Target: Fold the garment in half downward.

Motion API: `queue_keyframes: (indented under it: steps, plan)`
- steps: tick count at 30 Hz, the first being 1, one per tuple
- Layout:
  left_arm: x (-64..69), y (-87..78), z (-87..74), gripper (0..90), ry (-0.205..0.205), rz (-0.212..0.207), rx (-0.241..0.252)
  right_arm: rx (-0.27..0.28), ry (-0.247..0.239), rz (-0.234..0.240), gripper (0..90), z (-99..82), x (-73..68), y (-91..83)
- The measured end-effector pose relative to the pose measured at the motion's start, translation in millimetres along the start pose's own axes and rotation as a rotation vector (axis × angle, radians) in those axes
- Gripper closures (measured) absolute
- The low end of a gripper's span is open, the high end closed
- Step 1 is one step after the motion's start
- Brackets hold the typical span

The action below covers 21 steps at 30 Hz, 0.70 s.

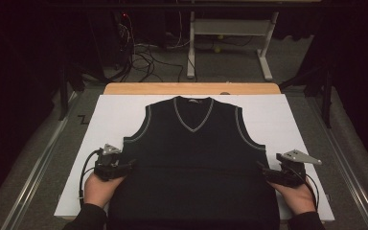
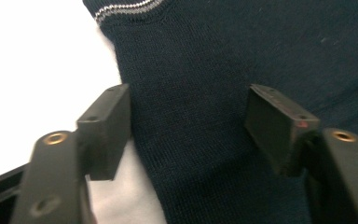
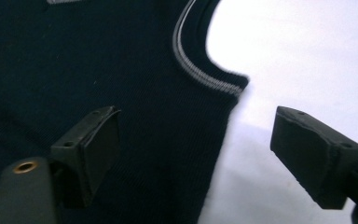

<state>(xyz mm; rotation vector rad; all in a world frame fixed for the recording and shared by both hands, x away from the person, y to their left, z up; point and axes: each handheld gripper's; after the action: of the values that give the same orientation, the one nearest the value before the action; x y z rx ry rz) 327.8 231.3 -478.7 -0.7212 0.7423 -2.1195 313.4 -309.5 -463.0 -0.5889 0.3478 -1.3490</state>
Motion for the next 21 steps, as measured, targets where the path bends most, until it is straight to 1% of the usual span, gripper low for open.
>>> queue_keyframes:
  steps: [1,2,3,5,6,7,8,9,10,11,12,13,14,15,16,17,18,19,20,21]
  plan:
    - [0.7,-0.1,-0.6,35.5,0.009,-0.001,0.001,-0.012,-0.005,0.007,20.6,-0.2,-0.2,0.8]
    - [0.3,-0.5,-1.1,35.6,0.008,-0.002,0.001,-0.025,-0.006,0.014,22.4,-0.3,-0.6,1.4]
    - [-0.8,-1.2,-1.3,35.6,-0.006,-0.011,0.003,-0.028,-0.018,0.019,24.3,-0.3,-0.7,2.4]
    - [-0.4,-1.5,-1.6,36.9,0.001,-0.006,-0.002,-0.059,-0.022,0.021,26.9,0.1,-2.5,4.5]
    - [1.0,-1.4,-2.6,41.9,0.010,-0.017,0.001,-0.088,-0.041,0.007,31.2,-0.2,-5.1,6.4]
    - [1.0,-1.4,-2.6,43.5,0.010,-0.017,0.001,-0.094,-0.045,-0.002,32.6,-0.3,-6.5,6.7]
    - [2.4,-0.8,-5.1,46.0,0.027,-0.023,0.014,-0.101,-0.055,-0.007,35.7,-0.4,-7.3,7.5]
    - [2.4,-0.8,-5.1,46.9,0.027,-0.023,0.014,-0.101,-0.055,-0.007,35.7,-0.4,-7.3,7.5]
    - [1.5,-1.1,-5.3,48.2,0.018,-0.033,0.019,-0.117,-0.061,-0.007,38.6,-0.6,-9.5,10.1]
    - [1.5,-1.1,-5.3,50.1,0.018,-0.033,0.019,-0.114,-0.069,-0.010,41.0,-0.1,-10.4,10.6]
    - [1.1,-1.1,-5.3,50.1,0.018,-0.039,0.021,-0.114,-0.069,-0.010,41.0,-0.1,-10.4,10.6]
    - [0.9,-1.0,-5.4,53.1,0.017,-0.043,0.024,-0.116,-0.074,-0.006,45.1,0.6,-12.2,10.9]
    - [0.7,-0.9,-5.2,59.5,0.017,-0.049,0.024,-0.112,-0.095,0.008,54.5,2.1,-16.1,11.7]
    - [0.6,-0.7,-4.9,59.5,0.014,-0.057,0.027,-0.112,-0.095,0.008,54.5,2.1,-16.1,11.7]
    - [-0.1,-0.5,-4.6,66.4,0.007,-0.064,0.030,-0.110,-0.110,0.028,64.9,3.5,-20.4,12.1]
    - [-1.5,-0.5,-4.4,68.6,-0.004,-0.080,0.033,-0.108,-0.115,0.037,69.3,3.7,-21.3,12.3]
    - [-1.5,-0.5,-4.4,70.3,-0.004,-0.080,0.033,-0.108,-0.115,0.037,69.3,3.7,-21.3,12.3]
    - [-1.8,-0.8,-4.3,70.3,-0.004,-0.083,0.032,-0.105,-0.120,0.044,73.6,3.8,-22.3,12.6]
    - [-1.5,-0.9,-4.4,72.4,-0.003,-0.086,0.033,-0.107,-0.119,0.055,79.7,3.8,-23.3,12.4]
    - [-0.8,-1.1,-4.5,73.6,0.003,-0.084,0.032,-0.105,-0.123,0.064,82.4,3.6,-24.3,12.2]
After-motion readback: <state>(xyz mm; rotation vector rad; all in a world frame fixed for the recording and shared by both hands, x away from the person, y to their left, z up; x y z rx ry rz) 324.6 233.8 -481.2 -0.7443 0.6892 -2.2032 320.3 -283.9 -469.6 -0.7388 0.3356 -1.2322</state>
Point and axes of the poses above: each handheld gripper's, and its own axes: y roughly forward along the jaws, z roughly out of its top, x roughly to its right, and after that the axes turned 13 degrees about -z, right-handed
